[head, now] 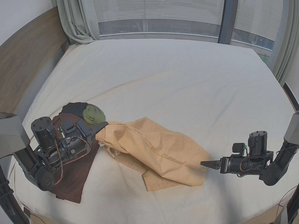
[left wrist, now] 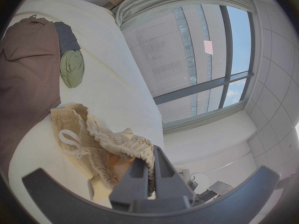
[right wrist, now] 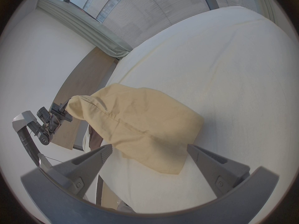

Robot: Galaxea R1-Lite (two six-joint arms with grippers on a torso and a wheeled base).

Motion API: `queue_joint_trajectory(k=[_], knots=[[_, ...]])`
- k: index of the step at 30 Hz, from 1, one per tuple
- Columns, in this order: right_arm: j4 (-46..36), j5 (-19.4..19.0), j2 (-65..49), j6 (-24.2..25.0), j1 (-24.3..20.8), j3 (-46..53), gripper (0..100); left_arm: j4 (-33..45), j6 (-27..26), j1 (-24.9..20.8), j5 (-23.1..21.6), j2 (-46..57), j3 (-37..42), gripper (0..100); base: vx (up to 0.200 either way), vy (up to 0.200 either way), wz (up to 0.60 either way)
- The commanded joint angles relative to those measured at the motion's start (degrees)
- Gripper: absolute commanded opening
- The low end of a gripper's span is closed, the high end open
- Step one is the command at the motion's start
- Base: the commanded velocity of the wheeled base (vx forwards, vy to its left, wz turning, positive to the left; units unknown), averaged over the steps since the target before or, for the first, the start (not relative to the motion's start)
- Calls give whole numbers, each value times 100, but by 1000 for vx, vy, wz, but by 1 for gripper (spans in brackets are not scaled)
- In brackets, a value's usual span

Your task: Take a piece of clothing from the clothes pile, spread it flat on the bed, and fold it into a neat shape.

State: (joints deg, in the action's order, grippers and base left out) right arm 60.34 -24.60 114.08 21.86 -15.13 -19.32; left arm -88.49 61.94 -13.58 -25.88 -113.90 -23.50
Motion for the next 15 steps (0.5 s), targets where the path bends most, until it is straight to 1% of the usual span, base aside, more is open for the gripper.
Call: queue_joint_trajectory(k=[1,4,8,14,15], knots=[[390,8,739,135,36,69,100,-1,2,-4,4,-27,-5,0,0,0,0],[681,8,949,258,28,87,100,-1,2,5,4,-27,-5,0,0,0,0],[1111,17,1292,284,10,157,100,-1,2,5,4,-36,-5,0,0,0,0],[1392,17,1573,345,10,157,100,-1,2,5,4,-45,-5,0,0,0,0],[1436,17,1626,416,1,157,100,-1,2,5,4,-54,-5,0,0,0,0]])
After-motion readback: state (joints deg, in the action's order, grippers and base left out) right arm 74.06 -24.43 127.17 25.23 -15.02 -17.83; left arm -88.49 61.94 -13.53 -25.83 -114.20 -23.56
